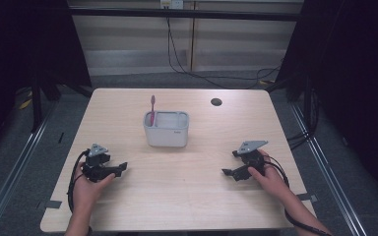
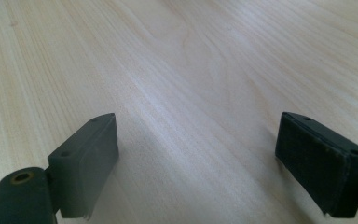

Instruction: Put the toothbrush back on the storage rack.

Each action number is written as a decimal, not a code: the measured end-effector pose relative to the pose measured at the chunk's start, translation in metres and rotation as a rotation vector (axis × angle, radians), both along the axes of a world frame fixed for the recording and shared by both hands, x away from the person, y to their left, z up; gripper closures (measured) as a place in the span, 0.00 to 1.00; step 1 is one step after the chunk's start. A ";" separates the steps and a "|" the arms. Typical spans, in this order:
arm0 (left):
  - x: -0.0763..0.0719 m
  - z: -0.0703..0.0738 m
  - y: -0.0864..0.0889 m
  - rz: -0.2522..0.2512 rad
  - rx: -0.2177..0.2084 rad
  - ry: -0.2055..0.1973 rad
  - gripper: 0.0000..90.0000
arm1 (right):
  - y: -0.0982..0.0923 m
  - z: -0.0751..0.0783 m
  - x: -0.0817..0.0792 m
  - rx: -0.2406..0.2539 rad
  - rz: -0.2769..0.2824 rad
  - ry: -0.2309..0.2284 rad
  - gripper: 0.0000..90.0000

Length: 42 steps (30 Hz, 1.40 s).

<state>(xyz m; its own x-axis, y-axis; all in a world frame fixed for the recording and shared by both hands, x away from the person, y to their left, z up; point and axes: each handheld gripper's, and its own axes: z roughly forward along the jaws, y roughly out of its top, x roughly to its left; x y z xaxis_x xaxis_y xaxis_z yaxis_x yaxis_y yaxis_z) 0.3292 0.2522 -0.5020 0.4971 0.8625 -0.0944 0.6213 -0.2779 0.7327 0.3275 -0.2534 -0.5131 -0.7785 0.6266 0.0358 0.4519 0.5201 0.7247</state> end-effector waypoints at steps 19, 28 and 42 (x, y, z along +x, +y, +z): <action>-0.001 -0.007 -0.001 -0.016 0.046 -0.024 0.19 | 0.000 0.000 0.000 0.000 0.001 -0.001 0.14; -0.001 -0.007 -0.005 -0.023 0.079 -0.021 0.14 | 0.000 0.000 0.000 0.000 0.000 0.000 0.14; 0.000 -0.008 -0.005 -0.017 0.085 -0.024 0.13 | 0.000 0.000 0.000 0.001 -0.001 0.000 0.14</action>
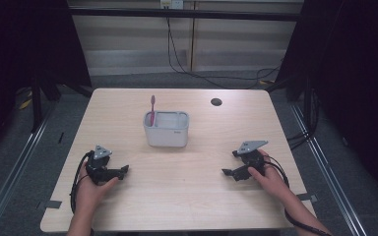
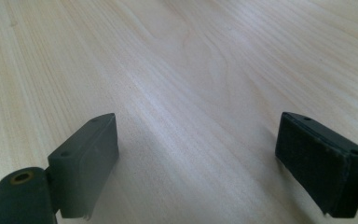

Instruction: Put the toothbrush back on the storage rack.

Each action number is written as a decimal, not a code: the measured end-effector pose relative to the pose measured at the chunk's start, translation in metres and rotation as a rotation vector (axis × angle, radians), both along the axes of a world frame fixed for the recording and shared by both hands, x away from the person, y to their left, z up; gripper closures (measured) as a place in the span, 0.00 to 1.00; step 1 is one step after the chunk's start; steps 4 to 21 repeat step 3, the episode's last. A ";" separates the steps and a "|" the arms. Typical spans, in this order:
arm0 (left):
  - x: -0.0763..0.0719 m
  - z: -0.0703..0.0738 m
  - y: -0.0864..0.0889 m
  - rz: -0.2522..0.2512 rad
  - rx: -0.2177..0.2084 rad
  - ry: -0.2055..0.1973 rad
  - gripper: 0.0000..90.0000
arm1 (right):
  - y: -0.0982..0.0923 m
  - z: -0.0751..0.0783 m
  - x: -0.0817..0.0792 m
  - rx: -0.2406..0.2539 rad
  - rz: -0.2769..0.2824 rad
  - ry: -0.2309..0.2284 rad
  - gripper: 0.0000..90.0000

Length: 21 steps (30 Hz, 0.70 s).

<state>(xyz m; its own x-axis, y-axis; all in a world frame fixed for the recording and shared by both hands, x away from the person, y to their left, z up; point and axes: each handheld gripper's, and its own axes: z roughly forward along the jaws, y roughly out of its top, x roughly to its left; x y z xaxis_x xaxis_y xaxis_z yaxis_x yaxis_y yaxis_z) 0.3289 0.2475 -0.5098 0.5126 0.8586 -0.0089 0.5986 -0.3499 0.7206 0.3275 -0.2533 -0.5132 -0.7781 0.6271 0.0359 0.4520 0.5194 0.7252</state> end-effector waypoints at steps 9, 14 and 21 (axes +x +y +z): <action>0.000 0.000 0.000 0.000 0.001 0.000 0.13 | 0.000 0.000 0.000 0.000 0.000 0.000 0.14; 0.000 0.000 0.000 0.000 0.001 0.000 0.13 | 0.000 0.000 0.000 0.000 0.000 0.000 0.14; 0.000 0.000 0.000 0.000 0.001 0.000 0.13 | 0.000 0.000 0.000 0.000 0.000 0.000 0.14</action>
